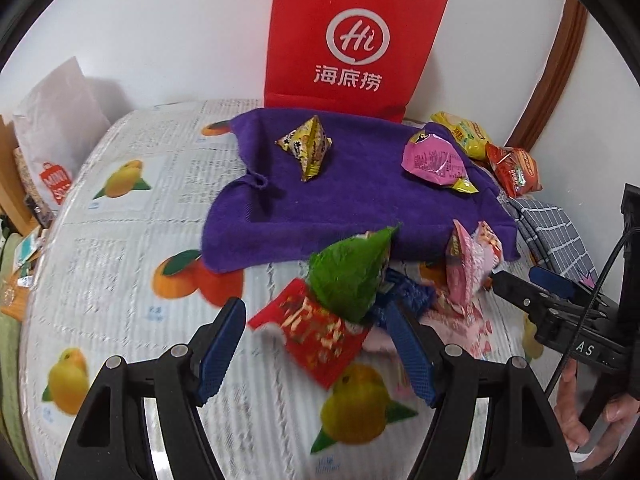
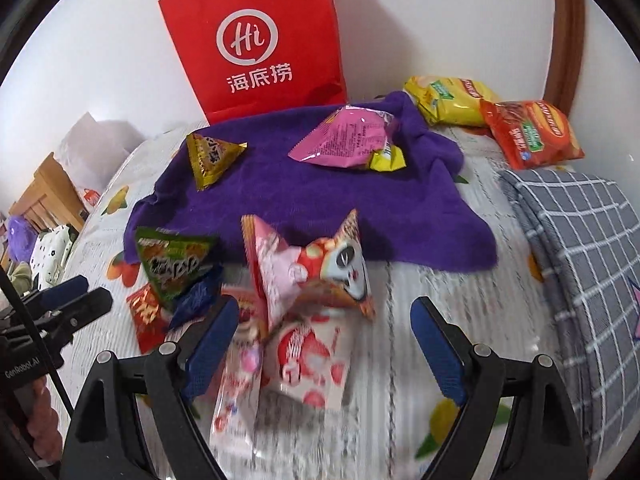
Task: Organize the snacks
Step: 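Grasp the green packet with the left tool while the right tool grasps the pink cartoon packet, then lift the green packet with the left tool while the right tool lifts the pink cartoon packet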
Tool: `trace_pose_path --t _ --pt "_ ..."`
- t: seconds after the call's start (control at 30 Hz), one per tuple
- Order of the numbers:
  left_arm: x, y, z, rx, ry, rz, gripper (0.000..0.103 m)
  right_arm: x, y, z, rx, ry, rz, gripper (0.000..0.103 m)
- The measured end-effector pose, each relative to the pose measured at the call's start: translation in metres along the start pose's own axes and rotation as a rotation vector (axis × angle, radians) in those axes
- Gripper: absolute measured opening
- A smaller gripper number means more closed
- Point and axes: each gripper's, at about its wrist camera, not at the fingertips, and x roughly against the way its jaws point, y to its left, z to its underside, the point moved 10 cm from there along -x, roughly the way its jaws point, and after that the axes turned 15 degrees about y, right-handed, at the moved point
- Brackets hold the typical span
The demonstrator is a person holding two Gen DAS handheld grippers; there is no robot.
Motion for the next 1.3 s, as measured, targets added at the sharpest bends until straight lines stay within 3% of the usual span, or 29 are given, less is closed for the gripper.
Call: trace_pose_path --t 0.23,0.4,0.53,0.7,0.83,1.3 --pt "-0.027 -0.018 -0.017 -0.050 0.036 0.020 0.071 -0.029 0.001 -0.014 0.018 0.037 -0.008 0.087" --pt "-0.046 -0.022 -0.023 -0.074 0.061 -0.023 0.071 -0.043 0.002 -0.018 0.008 0.067 -0.035 0.087" --pt "-0.057 -0.023 -0.026 -0.075 0.076 -0.017 0.071 -0.052 0.004 -0.018 0.018 0.079 -0.033 0.087" --pt "-0.066 -0.022 -0.028 -0.065 0.088 0.003 0.059 -0.057 0.005 -0.020 0.027 0.084 -0.027 0.081" --pt "-0.067 -0.021 -0.029 -0.068 0.082 0.001 0.055 -0.055 0.001 -0.020 0.020 0.088 -0.035 0.068" --pt "-0.028 -0.024 -0.022 -0.085 0.023 -0.006 0.052 -0.003 -0.002 -0.012 0.003 0.008 -0.058 0.062"
